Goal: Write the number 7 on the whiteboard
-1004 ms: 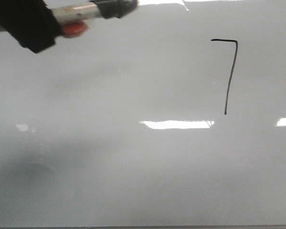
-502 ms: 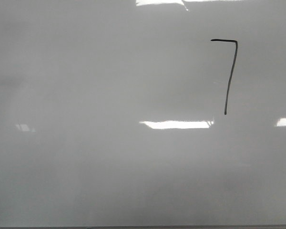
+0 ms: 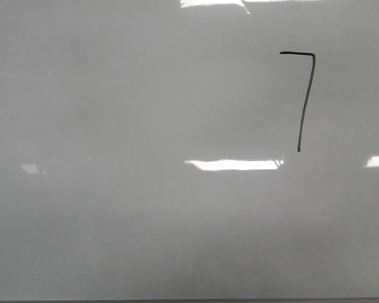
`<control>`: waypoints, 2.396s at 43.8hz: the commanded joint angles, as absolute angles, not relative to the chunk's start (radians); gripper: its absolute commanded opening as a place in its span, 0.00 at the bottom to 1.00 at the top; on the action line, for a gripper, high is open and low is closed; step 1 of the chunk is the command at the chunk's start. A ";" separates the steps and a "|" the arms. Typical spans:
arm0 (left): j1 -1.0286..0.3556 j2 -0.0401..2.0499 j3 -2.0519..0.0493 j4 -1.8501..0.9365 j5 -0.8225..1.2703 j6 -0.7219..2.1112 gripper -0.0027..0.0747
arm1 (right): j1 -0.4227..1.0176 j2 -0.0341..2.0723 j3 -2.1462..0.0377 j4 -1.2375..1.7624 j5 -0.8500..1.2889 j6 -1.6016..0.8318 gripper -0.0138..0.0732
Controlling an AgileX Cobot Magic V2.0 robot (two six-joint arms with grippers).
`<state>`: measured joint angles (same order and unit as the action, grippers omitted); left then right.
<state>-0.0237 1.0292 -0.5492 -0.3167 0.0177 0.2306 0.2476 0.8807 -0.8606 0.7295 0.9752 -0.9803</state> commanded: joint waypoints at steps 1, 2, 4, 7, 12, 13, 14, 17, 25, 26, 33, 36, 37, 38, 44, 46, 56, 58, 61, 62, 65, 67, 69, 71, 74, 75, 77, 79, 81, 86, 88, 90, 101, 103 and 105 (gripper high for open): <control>-0.043 1.069 -0.574 -0.326 -0.125 0.232 0.07 | 0.242 0.874 -0.893 0.777 0.948 -0.983 0.87; -0.051 1.079 -0.574 -0.326 -0.138 0.232 0.07 | 0.242 0.874 -0.893 0.777 0.948 -0.983 0.87; -0.070 1.102 -0.574 -0.324 -0.172 0.232 0.07 | 0.242 0.874 -0.893 0.777 0.948 -0.983 0.87; -0.098 1.140 -0.574 -0.301 -0.222 0.232 0.07 | 0.242 0.874 -0.893 0.777 0.948 -0.983 0.87; -0.139 1.205 -0.574 -0.261 -0.309 0.232 0.07 | 0.242 0.874 -0.893 0.777 0.948 -0.983 0.87; -0.143 1.217 -0.574 -0.255 -0.328 0.232 0.07 | 0.242 0.874 -0.893 0.777 0.948 -0.983 0.87; -0.149 1.233 -0.574 -0.255 -0.344 0.232 0.07 | 0.242 0.874 -0.893 0.777 0.948 -0.983 0.87; -0.160 1.275 -0.576 -0.258 -0.403 0.232 0.07 | 0.242 0.874 -0.893 0.777 0.948 -0.983 0.87; -0.160 1.368 -0.603 -0.258 -0.449 0.232 0.07 | 0.242 0.874 -0.893 0.777 0.948 -0.983 0.87; -0.160 1.382 -0.611 -0.258 -0.449 0.232 0.07 | 0.242 0.874 -0.893 0.777 0.947 -0.983 0.87; -0.160 1.451 -0.655 -0.262 -0.436 0.230 0.08 | 0.242 0.874 -0.893 0.777 0.935 -0.983 0.87; -0.160 1.469 -0.673 -0.262 -0.410 0.230 0.11 | 0.242 0.874 -0.893 0.777 0.933 -0.983 0.87; -0.160 1.473 -0.679 -0.262 -0.400 0.230 0.13 | 0.242 0.874 -0.893 0.777 0.932 -0.983 0.87; -0.160 1.475 -0.682 -0.262 -0.393 0.230 0.16 | 0.242 0.874 -0.893 0.777 0.931 -0.983 0.87; -0.160 1.485 -0.697 -0.262 -0.383 0.230 0.39 | 0.242 0.874 -0.893 0.777 0.930 -0.983 0.87; -0.160 1.485 -0.697 -0.262 -0.376 0.230 0.44 | 0.242 0.874 -0.893 0.777 0.930 -0.982 0.87; -0.160 1.445 -0.697 -0.262 -0.305 0.232 0.50 | 0.225 0.862 -0.894 0.767 0.888 -0.924 0.87; -0.160 1.415 -0.697 -0.260 -0.278 0.232 0.50 | 0.215 0.851 -0.894 0.751 0.877 -0.890 0.87; -0.160 1.372 -0.697 -0.252 -0.234 0.233 0.50 | 0.195 0.831 -0.894 0.712 0.870 -0.820 0.87; -0.160 1.355 -0.699 -0.241 -0.209 0.236 0.50 | 0.187 0.824 -0.894 0.686 0.868 -0.795 0.87; -0.160 1.299 -0.713 -0.208 -0.137 0.236 0.50 | 0.159 0.800 -0.900 0.602 0.872 -0.702 0.87; -0.160 1.262 -0.729 -0.195 -0.083 0.236 0.50 | 0.137 0.785 -0.910 0.545 0.882 -0.622 0.87; -0.160 1.234 -0.750 -0.173 -0.009 0.236 0.50 | 0.118 0.772 -0.923 0.492 0.896 -0.550 0.87; -0.160 1.203 -0.778 -0.155 0.063 0.236 0.50 | 0.101 0.761 -0.943 0.438 0.917 -0.480 0.87; -0.160 1.162 -0.822 -0.117 0.194 0.236 0.50 | 0.083 0.746 -0.978 0.364 0.972 -0.385 0.86; -0.160 1.154 -0.838 -0.110 0.238 0.236 0.50 | 0.081 0.743 -0.989 0.343 0.991 -0.363 0.85; -0.160 1.130 -0.871 -0.101 0.346 0.234 0.50 | 0.079 0.733 -1.011 0.309 1.030 -0.322 0.84; -0.160 1.112 -0.912 -0.101 0.434 0.231 0.50 | 0.078 0.727 -1.032 0.284 1.071 -0.300 0.84; -0.160 1.094 -0.956 -0.101 0.527 0.222 0.50 | 0.078 0.719 -1.047 0.278 1.111 -0.298 0.84; -0.160 1.051 -1.051 -0.096 0.720 0.180 0.50 | 0.078 0.707 -1.061 0.277 1.182 -0.282 0.84; -0.160 1.034 -1.083 -0.091 0.776 0.170 0.50 | 0.078 0.704 -1.061 0.266 1.202 -0.258 0.84; -0.160 1.012 -1.105 -0.081 0.832 0.144 0.50 | 0.078 0.700 -1.061 0.247 1.216 -0.227 0.84; -0.160 0.833 -1.082 0.042 0.971 -0.023 0.50 | 0.078 0.676 -1.054 0.102 1.237 -0.094 0.84; -0.160 0.789 -1.059 0.040 0.971 -0.023 0.50 | 0.078 0.665 -1.043 0.100 1.227 -0.085 0.84; -0.160 0.753 -1.037 0.038 0.971 -0.025 0.50 | 0.078 0.655 -1.030 0.100 1.212 -0.083 0.84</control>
